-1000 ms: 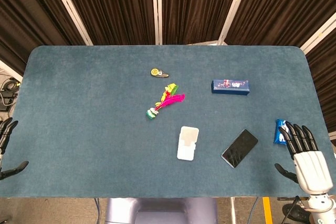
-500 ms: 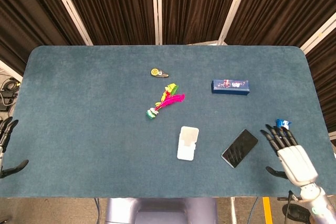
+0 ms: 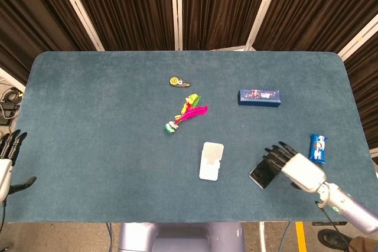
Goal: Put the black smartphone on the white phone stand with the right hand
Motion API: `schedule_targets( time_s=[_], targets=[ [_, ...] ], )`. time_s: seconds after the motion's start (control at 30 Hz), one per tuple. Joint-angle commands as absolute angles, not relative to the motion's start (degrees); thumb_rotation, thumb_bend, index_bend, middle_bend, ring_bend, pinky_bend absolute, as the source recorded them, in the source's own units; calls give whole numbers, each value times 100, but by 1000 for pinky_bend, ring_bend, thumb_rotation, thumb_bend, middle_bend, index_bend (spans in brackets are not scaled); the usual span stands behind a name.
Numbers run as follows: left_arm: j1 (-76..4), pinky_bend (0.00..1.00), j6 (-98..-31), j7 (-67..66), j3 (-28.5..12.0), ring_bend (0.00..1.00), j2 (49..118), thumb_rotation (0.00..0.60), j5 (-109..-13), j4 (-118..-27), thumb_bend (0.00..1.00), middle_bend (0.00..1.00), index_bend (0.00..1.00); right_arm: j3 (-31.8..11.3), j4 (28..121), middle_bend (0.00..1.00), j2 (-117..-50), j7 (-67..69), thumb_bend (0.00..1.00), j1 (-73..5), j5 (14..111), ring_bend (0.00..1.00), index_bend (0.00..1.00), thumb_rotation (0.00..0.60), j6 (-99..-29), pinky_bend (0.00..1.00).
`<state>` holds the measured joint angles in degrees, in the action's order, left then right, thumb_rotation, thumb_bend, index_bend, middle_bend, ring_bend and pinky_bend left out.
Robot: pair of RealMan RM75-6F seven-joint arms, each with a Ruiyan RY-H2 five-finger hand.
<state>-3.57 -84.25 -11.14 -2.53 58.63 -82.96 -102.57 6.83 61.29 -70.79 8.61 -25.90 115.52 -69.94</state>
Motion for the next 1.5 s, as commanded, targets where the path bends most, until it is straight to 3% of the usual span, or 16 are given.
schedule_targets(
  time_s=[0.03,0.43,1.27,1.43,1.5],
  targets=[
    [-375,0,-8393,-1143,-253,0,5877,600,-8269,-10250,0,0,0,849,5745,82,-7315,1092,0,-2772,11757,0,30,600,-7063,9],
    [-450,0,-8281,-1272,-278,0,5945,600,-8120,-10199,0,0,0,1265,4757,91,-7889,1198,0,-3157,12196,0,50,600,-7393,20],
    [-541,0,-8169,-1468,-297,0,6053,600,-7927,-10136,0,0,0,1728,4093,100,-8195,1090,0,-3594,12042,2,61,600,-6787,25],
    [-557,0,-8148,-1522,-299,0,6080,600,-7891,-10125,0,0,0,1817,3869,154,-8292,1204,3,-3608,12020,47,123,600,-6784,68],
    [-568,0,-8132,-1545,-298,0,6093,600,-7874,-10121,0,0,0,1847,3763,216,-8344,1243,35,-3602,12010,106,199,600,-6817,129]
  ],
)
